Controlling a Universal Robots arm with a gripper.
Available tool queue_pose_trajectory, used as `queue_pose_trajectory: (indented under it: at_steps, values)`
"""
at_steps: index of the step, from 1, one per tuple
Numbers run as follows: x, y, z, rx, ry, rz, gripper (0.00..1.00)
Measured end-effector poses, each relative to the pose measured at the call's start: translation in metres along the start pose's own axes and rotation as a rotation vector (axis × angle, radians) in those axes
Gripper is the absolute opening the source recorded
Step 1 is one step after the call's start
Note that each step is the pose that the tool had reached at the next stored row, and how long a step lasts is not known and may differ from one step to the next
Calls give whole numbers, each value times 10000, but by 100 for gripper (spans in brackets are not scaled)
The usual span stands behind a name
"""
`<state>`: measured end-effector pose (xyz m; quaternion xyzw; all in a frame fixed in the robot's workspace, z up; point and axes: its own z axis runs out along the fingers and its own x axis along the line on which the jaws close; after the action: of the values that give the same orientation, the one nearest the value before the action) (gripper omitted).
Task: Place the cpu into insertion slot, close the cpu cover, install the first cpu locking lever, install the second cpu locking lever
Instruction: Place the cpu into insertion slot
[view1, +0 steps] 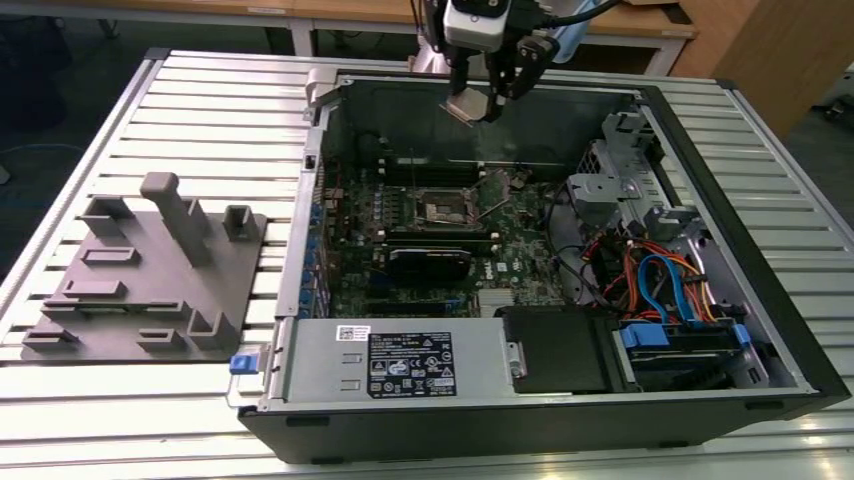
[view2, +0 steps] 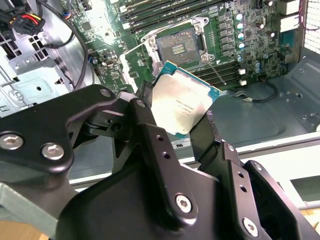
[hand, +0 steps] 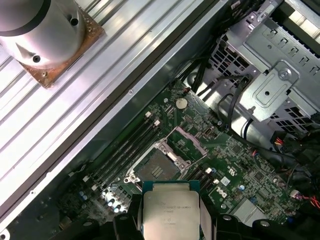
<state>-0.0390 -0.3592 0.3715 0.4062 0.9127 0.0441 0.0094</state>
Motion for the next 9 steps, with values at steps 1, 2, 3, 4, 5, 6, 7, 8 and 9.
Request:
queue_pose_trajectory:
  at_steps: [1, 2, 3, 4, 5, 6, 7, 8, 9]
  values:
    - [0, 0, 1, -3, -13, 153, 54]
    - [0, 0, 1, -6, -29, 332, 54]
    - [0, 0, 2, -10, -45, 510, 54]
    - [0, 0, 3, -13, -60, 690, 54]
    - [0, 0, 3, -16, -75, 855, 54]
    - [-1, 0, 3, -16, -80, 915, 54]
    - [0, 0, 3, -15, -82, 921, 54]
    - [0, 0, 3, -16, -82, 922, 54]
    - [0, 0, 3, -17, -82, 924, 54]
